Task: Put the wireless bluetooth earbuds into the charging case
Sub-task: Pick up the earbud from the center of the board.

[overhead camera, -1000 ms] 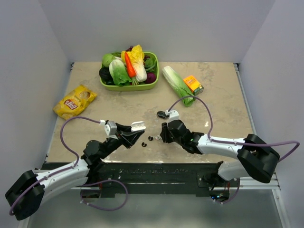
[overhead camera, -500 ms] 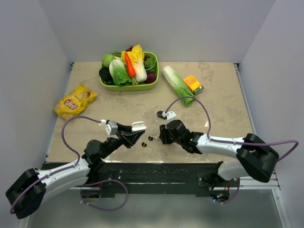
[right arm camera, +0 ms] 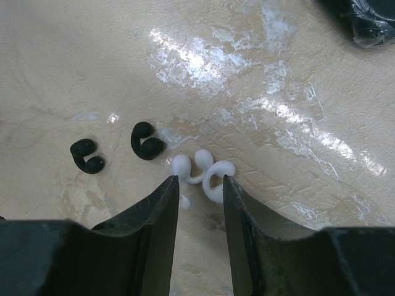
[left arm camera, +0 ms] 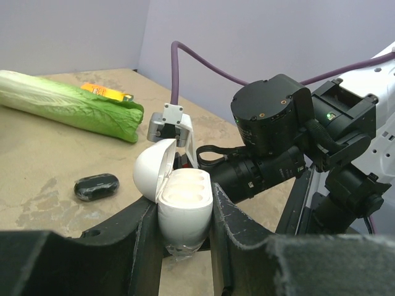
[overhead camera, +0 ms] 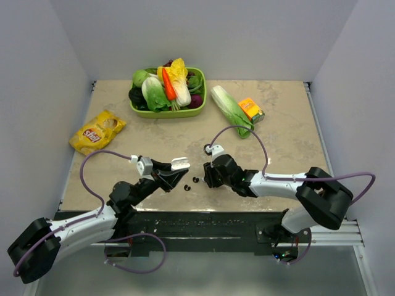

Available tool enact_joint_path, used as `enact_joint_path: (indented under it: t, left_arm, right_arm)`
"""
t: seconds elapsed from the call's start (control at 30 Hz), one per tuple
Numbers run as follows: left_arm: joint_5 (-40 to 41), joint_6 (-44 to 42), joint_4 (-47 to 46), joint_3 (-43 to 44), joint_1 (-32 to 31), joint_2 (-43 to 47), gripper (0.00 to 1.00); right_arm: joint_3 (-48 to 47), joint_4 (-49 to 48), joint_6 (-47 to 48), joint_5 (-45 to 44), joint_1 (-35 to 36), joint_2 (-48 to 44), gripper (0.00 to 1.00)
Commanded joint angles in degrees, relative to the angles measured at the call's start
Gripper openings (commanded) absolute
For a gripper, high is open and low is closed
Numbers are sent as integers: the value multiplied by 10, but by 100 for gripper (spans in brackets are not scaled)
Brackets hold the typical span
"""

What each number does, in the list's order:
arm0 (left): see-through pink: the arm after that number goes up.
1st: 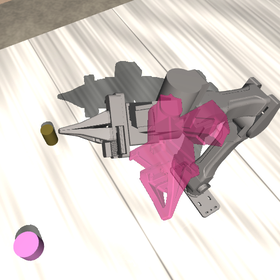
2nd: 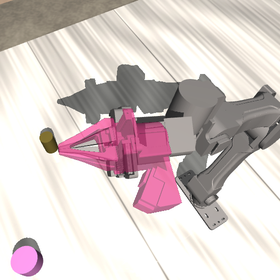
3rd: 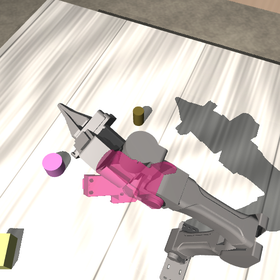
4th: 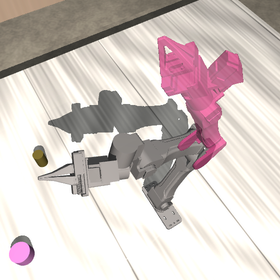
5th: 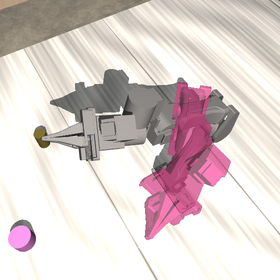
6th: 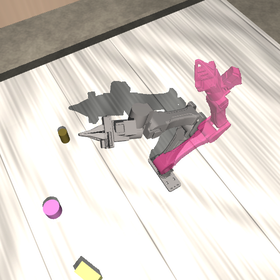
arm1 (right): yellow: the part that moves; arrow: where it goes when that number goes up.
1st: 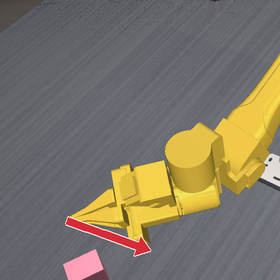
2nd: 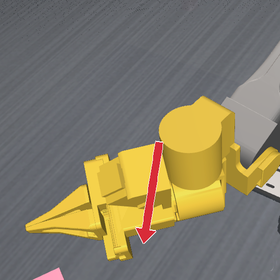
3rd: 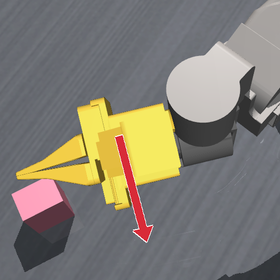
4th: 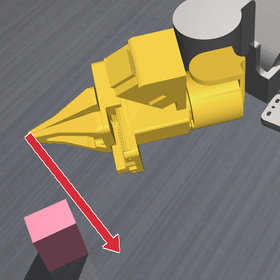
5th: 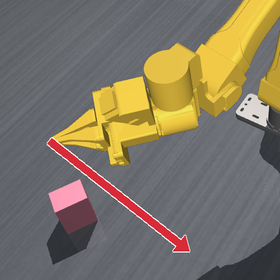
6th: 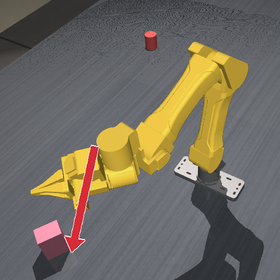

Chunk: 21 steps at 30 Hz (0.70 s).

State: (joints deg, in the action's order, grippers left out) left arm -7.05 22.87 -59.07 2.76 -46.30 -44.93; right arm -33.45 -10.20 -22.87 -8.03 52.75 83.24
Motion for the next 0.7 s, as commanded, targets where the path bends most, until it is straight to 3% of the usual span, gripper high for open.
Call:
enact_joint_path:
  t: [0.0, 0.67]
  left_arm:
    - [0, -13, -40, -88, -3, -1, 0]
    - [0, -10, -43, -93, -3, -1, 0]
  right_arm:
    - [-15, -4, 1, -14, -2, 14, 37]
    - [-6, 13, -18, -66, -7, 0, 29]
